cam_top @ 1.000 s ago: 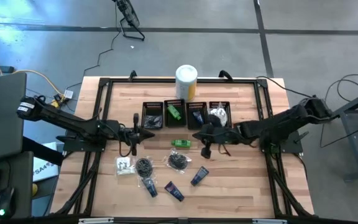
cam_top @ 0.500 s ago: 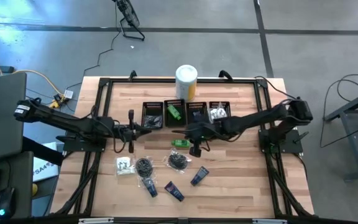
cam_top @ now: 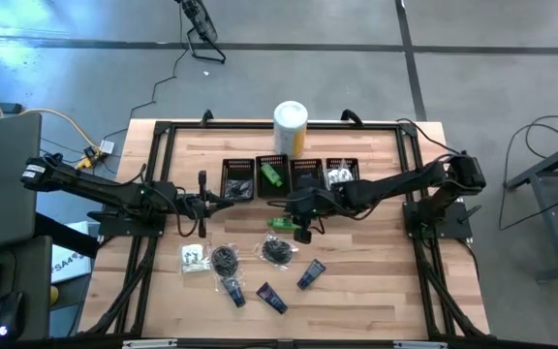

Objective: Pick & Place Travel size toiletries
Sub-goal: Put the shampoo into the middle left black bin

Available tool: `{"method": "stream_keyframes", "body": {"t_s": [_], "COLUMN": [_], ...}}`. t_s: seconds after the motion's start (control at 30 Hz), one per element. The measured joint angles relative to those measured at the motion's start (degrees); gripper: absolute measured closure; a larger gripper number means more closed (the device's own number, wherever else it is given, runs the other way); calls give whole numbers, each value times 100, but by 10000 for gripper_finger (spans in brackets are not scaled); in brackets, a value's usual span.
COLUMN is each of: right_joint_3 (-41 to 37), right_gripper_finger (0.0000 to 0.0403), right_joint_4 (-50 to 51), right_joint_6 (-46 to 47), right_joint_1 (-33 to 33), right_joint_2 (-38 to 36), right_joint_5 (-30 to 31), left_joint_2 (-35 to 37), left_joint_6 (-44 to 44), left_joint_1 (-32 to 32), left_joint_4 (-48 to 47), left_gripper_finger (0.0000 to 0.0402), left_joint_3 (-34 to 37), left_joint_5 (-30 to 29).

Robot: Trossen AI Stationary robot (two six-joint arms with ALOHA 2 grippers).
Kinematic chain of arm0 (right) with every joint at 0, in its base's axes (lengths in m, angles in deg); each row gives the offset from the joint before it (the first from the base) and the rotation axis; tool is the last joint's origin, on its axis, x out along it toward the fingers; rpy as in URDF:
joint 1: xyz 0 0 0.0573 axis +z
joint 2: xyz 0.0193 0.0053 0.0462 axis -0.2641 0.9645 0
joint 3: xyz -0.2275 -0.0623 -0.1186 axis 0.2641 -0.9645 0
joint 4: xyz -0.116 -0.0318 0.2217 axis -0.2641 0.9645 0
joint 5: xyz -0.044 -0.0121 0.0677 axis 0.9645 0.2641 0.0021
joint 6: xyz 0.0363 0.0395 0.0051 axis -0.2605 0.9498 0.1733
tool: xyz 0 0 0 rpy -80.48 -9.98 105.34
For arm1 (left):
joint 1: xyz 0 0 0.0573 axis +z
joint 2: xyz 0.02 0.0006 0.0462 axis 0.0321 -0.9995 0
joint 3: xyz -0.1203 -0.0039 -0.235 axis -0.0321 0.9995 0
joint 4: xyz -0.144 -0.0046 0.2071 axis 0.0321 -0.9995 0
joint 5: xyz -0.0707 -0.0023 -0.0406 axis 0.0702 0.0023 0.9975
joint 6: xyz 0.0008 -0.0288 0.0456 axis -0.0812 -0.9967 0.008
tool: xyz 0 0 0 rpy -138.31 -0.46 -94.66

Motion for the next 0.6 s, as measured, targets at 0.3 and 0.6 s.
{"method": "stream_keyframes", "body": {"t_s": [0.3,0.6], "right_joint_3": [0,-2], "right_gripper_finger": [152,92], "right_joint_4": [-11,-197], "right_joint_6": [48,24], "right_joint_1": [2,-4], "right_joint_2": [0,2], "right_joint_5": [-107,-70], "left_joint_2": [0,-2], "left_joint_6": [0,-2], "left_joint_1": [0,0], "left_joint_4": [-1,-2], "left_gripper_finger": [394,394], "left_joint_3": [0,0], "left_joint_5": [0,2]}}
